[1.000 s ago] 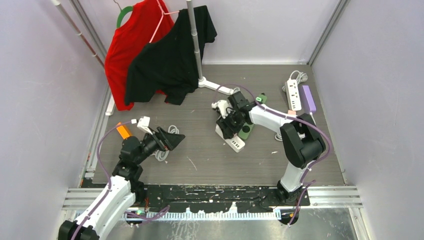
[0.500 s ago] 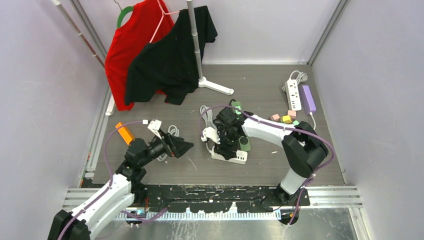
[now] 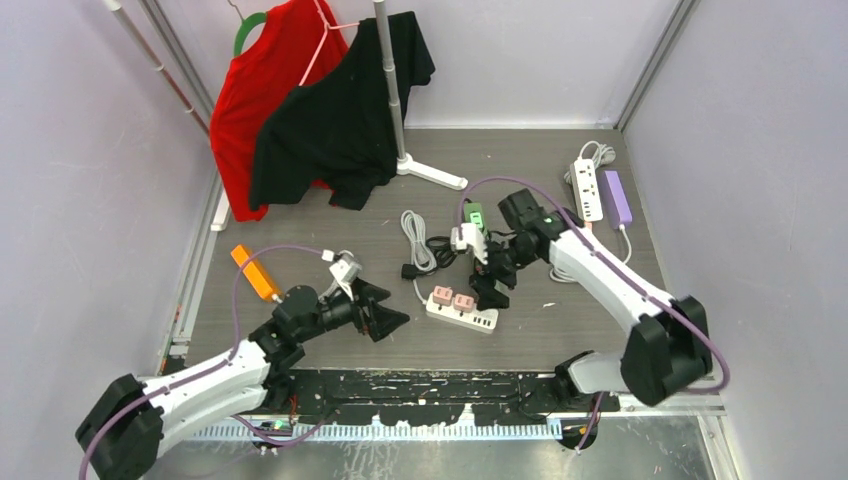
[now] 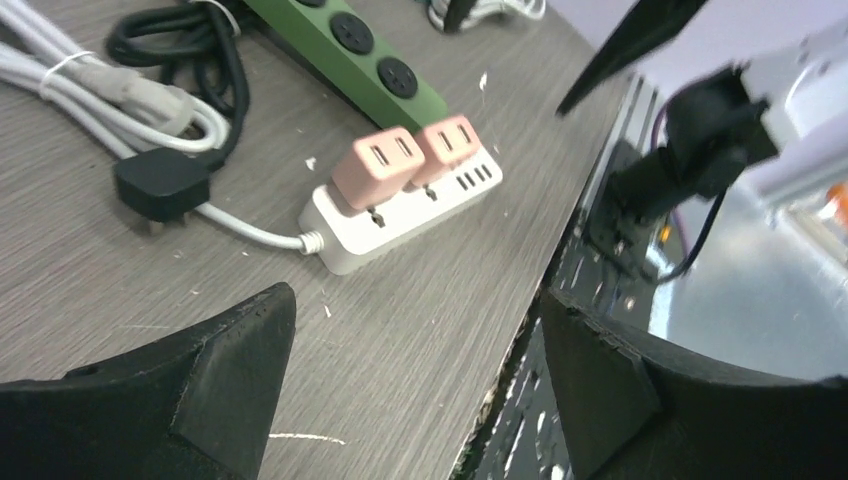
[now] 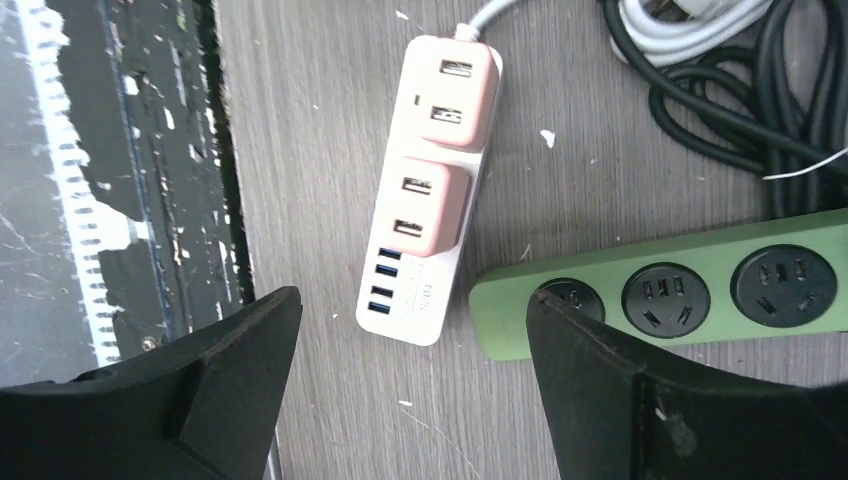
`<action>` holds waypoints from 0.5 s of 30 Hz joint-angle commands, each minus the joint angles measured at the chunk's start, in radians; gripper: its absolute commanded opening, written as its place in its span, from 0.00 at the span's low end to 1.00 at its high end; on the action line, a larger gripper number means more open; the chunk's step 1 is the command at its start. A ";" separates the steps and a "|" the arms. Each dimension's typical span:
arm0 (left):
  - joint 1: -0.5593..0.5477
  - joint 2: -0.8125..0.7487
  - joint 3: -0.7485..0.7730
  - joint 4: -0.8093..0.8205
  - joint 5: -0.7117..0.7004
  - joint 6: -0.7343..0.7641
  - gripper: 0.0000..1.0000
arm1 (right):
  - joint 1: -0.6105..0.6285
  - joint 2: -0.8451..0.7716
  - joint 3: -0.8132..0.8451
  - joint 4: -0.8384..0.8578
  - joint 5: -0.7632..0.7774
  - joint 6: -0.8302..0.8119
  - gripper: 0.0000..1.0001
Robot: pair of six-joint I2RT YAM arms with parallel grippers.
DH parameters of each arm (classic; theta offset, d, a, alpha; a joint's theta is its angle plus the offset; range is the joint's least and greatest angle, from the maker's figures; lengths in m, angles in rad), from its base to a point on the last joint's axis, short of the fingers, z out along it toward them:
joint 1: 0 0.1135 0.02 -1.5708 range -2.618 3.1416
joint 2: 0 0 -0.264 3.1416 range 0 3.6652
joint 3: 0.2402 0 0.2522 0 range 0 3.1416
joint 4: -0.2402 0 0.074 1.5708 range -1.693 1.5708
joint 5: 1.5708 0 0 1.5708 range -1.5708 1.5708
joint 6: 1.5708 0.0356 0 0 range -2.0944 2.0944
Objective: Pull the plug off the socket
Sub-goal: Move the socket to the center of the board.
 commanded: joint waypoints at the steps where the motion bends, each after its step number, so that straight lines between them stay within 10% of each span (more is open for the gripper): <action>1: -0.132 0.064 0.035 0.122 -0.104 0.307 0.90 | -0.063 -0.132 -0.088 0.010 -0.240 -0.081 0.89; 5: -0.192 0.134 0.061 0.106 -0.128 0.575 0.91 | -0.085 -0.230 -0.199 0.048 -0.341 -0.231 1.00; 15: -0.189 0.296 0.095 0.212 -0.003 0.647 0.96 | -0.090 -0.196 -0.192 0.025 -0.271 -0.280 1.00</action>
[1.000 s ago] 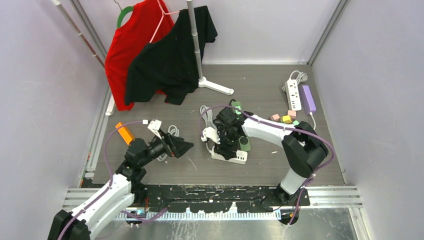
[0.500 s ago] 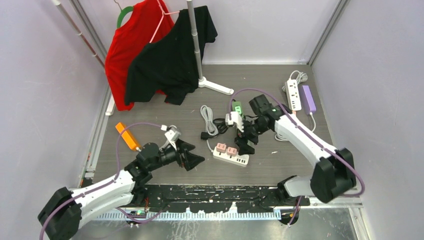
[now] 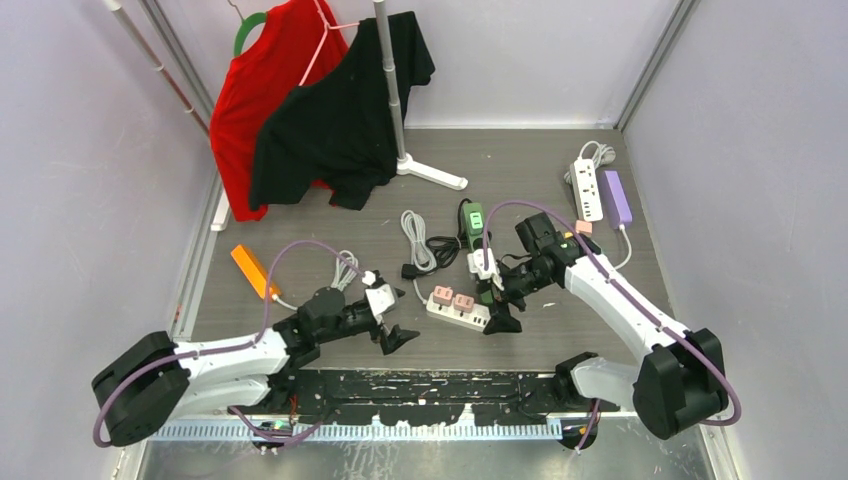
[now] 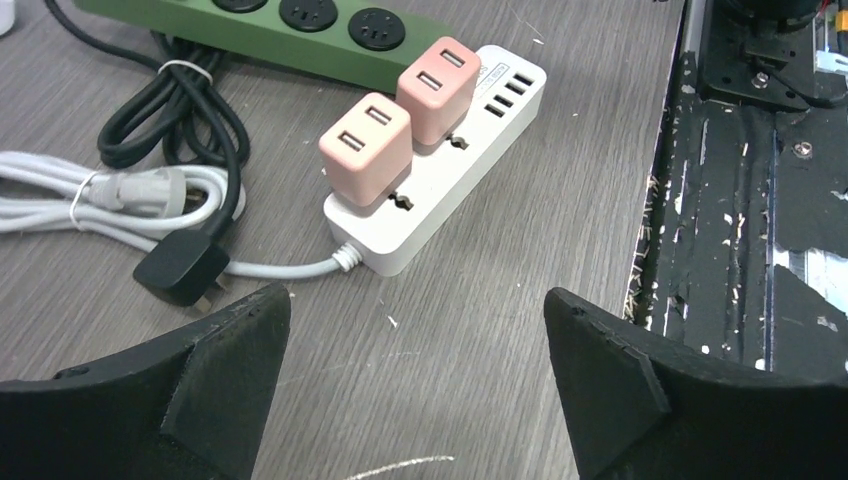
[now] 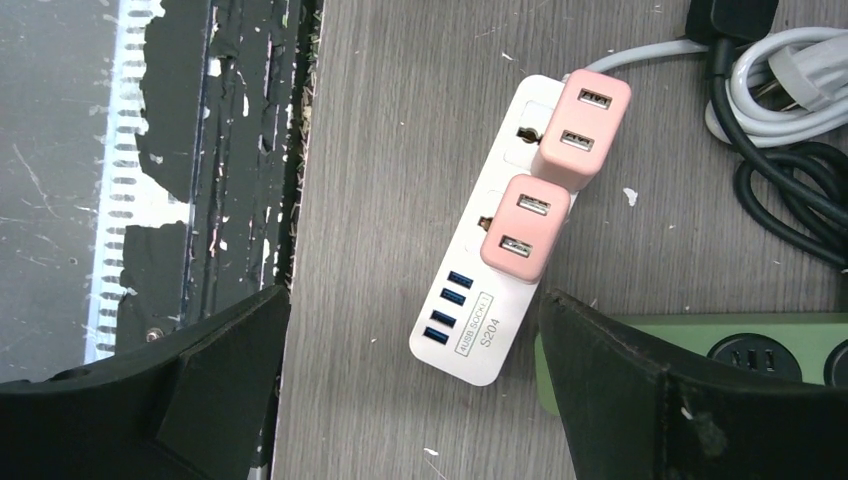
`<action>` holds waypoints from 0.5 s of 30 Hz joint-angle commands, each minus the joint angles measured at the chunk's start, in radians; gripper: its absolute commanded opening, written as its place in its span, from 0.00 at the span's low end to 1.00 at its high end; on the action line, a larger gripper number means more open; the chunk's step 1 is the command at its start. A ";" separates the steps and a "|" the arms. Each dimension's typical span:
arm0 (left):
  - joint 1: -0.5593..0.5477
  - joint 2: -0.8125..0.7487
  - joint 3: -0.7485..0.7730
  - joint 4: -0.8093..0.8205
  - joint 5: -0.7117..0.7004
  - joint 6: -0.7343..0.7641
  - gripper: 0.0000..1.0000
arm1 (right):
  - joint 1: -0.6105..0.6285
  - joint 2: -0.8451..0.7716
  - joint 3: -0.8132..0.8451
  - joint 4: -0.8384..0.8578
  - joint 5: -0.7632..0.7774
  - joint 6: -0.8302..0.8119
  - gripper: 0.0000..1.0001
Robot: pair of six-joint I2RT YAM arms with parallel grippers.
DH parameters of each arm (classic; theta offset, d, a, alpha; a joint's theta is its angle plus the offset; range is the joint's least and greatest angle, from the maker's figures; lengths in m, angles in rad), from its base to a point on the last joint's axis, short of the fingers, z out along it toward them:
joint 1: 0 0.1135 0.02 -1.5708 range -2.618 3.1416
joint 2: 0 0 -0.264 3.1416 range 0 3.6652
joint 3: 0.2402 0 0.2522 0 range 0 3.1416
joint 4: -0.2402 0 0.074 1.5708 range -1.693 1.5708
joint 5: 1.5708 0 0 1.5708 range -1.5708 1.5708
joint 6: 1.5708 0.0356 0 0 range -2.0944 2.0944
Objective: Pull the plug off the socket
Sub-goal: Move the socket to the center of the board.
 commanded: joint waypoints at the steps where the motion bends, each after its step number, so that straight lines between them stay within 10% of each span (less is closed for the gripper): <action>1: 0.003 0.079 0.063 0.122 0.067 0.075 0.99 | -0.004 0.005 0.023 0.012 -0.010 -0.045 1.00; 15: 0.113 0.397 0.098 0.345 0.280 0.135 0.91 | -0.002 0.030 0.013 0.055 0.046 -0.013 0.99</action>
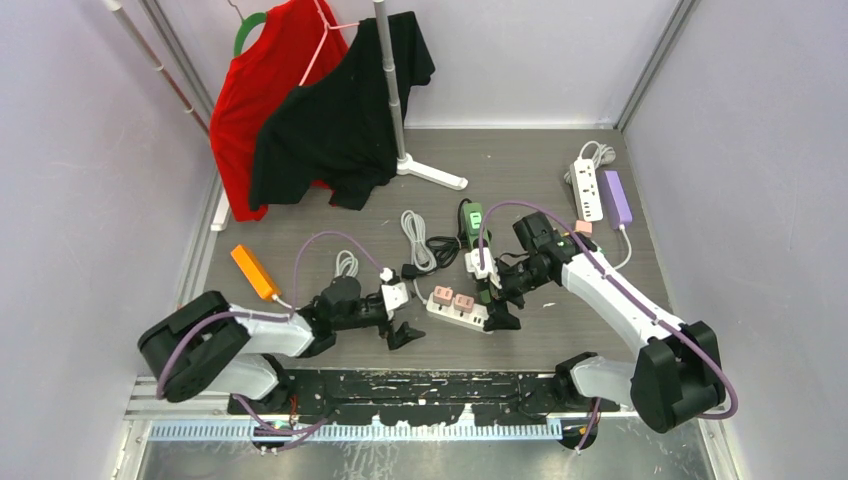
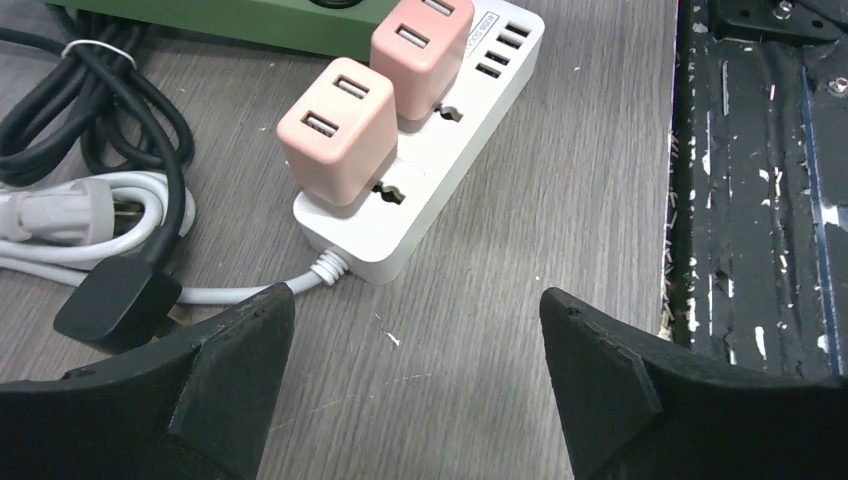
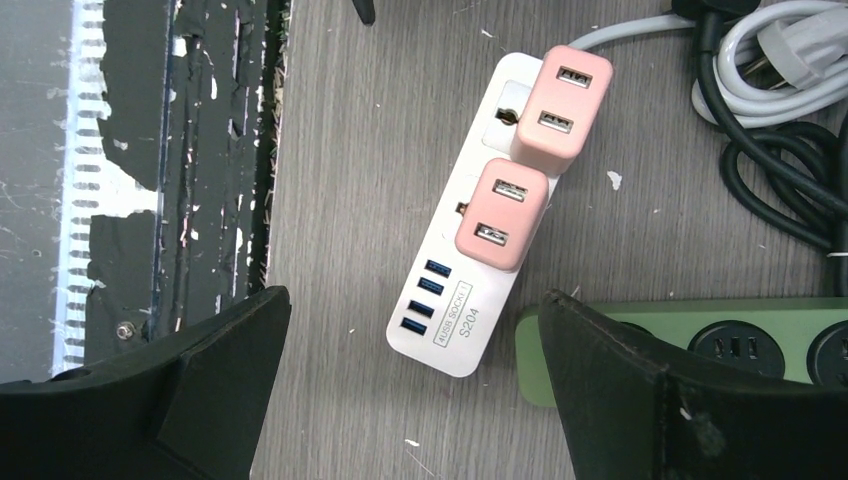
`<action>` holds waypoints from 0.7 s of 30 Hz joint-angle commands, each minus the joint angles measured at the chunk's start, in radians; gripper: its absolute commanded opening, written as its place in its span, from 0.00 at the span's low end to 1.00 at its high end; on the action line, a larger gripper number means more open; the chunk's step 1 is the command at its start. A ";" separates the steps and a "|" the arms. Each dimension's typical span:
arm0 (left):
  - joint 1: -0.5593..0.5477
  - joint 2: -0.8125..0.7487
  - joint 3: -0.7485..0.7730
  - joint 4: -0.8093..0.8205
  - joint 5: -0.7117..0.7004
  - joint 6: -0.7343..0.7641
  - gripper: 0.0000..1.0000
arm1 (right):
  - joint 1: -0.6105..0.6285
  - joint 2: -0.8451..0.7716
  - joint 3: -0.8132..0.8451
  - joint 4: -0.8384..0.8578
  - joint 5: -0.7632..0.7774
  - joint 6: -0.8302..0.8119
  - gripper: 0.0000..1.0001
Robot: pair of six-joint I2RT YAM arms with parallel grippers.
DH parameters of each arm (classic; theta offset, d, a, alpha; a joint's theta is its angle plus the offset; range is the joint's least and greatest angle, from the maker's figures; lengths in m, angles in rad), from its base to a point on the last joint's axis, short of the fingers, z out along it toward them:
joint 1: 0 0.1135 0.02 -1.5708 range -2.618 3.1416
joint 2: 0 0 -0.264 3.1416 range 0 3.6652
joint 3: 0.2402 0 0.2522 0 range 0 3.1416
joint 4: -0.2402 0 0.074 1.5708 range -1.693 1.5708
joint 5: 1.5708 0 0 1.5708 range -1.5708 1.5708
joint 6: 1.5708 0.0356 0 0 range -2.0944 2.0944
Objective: Pull the plug off the socket
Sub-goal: Move the socket to the center of the board, then remove the plug from the socket.
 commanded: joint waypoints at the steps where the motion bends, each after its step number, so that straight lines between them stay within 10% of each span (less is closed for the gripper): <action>1: 0.061 0.087 0.049 0.176 0.145 0.045 0.90 | -0.002 0.004 0.011 0.026 0.006 -0.004 0.99; 21: 0.096 0.308 0.181 0.093 0.286 0.213 0.88 | 0.010 0.021 0.011 0.023 0.030 -0.010 0.99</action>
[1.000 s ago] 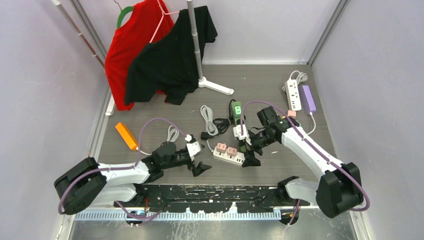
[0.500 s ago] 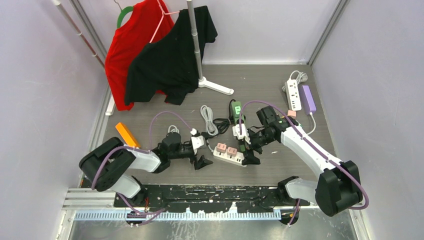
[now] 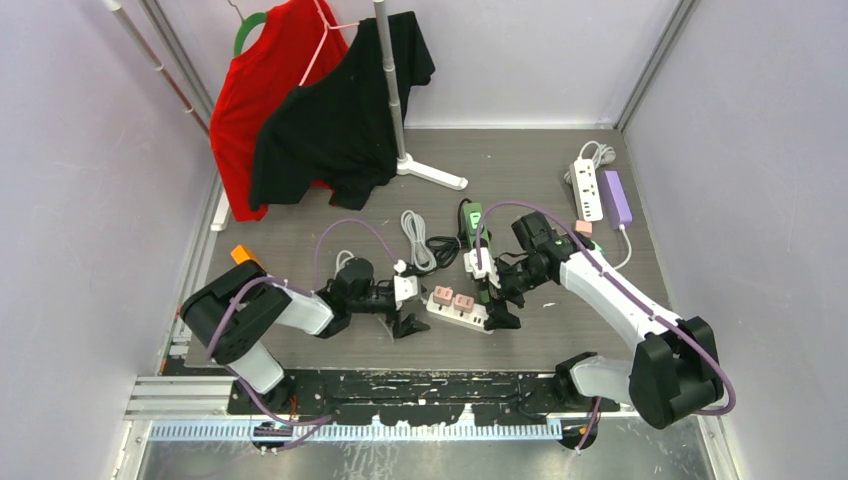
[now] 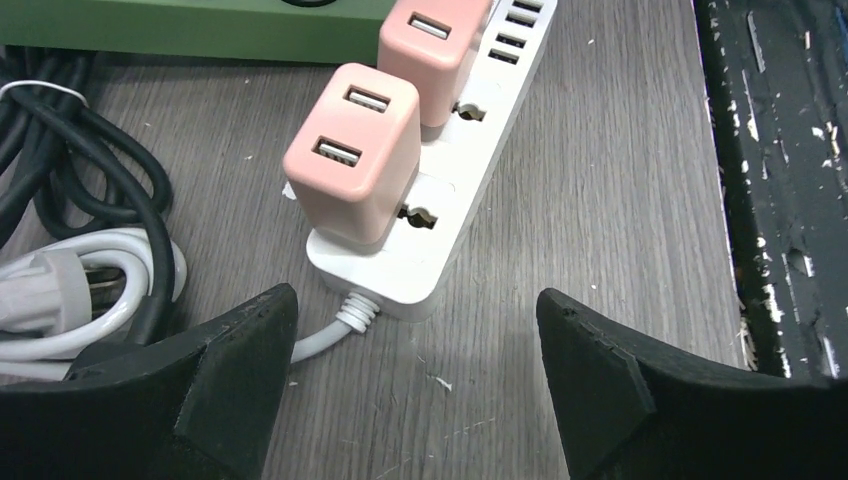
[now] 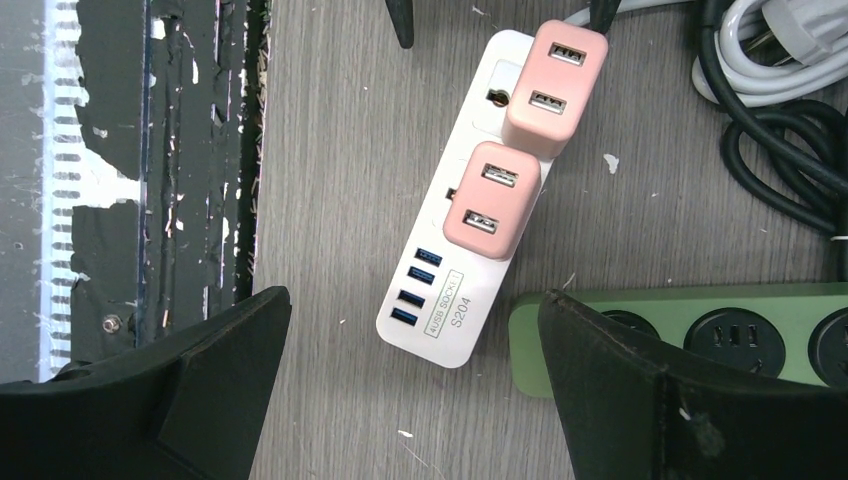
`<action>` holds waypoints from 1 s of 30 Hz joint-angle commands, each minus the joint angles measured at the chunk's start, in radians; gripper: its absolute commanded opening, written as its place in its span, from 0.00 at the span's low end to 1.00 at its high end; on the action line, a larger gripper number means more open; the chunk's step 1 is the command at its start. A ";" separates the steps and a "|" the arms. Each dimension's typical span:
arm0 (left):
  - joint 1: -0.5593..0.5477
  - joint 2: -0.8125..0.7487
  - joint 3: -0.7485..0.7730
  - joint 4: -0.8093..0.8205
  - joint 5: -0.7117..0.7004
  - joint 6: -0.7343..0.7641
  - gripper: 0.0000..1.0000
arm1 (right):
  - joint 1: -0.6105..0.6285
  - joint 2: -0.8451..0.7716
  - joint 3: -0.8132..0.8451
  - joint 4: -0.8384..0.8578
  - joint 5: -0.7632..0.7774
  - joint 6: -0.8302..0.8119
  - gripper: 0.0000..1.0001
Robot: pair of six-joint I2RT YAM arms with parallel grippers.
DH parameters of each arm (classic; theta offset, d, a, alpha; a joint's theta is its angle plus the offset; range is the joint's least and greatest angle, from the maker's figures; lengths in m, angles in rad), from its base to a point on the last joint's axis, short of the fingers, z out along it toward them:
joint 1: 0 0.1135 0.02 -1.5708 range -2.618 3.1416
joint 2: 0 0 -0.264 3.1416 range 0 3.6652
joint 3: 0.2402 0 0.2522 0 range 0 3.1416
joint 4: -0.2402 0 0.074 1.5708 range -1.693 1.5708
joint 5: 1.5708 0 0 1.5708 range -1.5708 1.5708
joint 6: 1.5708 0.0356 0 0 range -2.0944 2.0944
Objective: Pull the plug off the socket
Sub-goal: Remove the plug from the socket.
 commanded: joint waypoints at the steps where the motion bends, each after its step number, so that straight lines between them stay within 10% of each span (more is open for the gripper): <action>1: 0.002 0.036 0.051 0.025 0.058 0.088 0.88 | 0.006 -0.001 0.011 0.013 -0.006 -0.010 0.99; 15: 0.001 0.168 0.199 -0.076 0.105 0.131 0.79 | 0.039 0.001 -0.004 0.046 -0.012 0.004 0.97; 30: 0.000 0.228 0.193 0.008 0.119 0.003 0.34 | 0.141 -0.007 -0.098 0.426 0.203 0.292 0.69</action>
